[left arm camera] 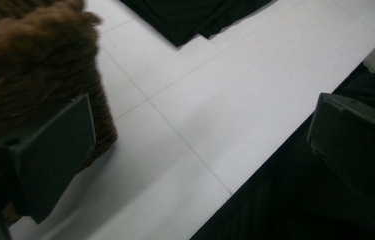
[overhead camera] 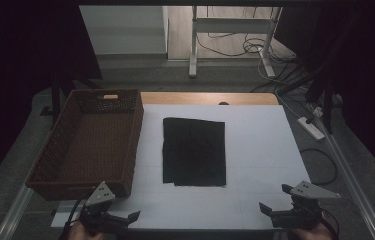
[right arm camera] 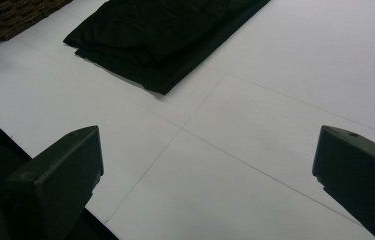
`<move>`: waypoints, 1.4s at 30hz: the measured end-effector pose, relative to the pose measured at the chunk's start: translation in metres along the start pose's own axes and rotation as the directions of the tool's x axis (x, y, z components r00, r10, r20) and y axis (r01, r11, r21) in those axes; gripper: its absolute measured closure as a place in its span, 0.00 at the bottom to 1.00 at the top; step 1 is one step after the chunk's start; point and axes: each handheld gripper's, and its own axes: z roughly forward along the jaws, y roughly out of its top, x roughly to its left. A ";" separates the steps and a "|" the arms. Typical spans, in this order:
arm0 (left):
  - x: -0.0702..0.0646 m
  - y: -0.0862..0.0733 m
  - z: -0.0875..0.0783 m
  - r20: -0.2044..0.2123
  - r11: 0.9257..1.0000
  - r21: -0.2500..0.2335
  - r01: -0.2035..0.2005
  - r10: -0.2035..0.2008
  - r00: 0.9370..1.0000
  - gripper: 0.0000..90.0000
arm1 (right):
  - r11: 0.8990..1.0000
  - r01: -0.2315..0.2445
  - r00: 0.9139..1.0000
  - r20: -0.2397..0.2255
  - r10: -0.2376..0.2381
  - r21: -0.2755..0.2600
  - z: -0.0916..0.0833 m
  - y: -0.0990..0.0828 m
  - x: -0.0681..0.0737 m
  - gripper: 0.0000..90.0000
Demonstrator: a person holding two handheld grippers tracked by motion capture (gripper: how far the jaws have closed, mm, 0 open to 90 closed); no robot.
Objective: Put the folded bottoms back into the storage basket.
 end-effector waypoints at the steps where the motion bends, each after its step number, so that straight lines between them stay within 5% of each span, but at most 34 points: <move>1: -0.001 0.001 0.001 0.003 1.000 0.001 -0.004 0.004 1.000 0.00 | 1.000 0.001 1.000 0.001 -0.001 0.000 0.000 0.000 0.000 0.01; 30: -0.025 0.024 0.052 0.109 0.996 0.028 -0.086 0.082 0.991 0.00 | 1.000 0.015 1.000 -0.008 -0.015 0.002 0.001 0.000 0.001 0.01; 42: -0.024 0.036 0.071 0.126 0.995 0.003 -0.099 0.098 0.987 0.00 | 1.000 0.016 1.000 -0.007 -0.016 0.003 0.001 0.000 0.001 0.01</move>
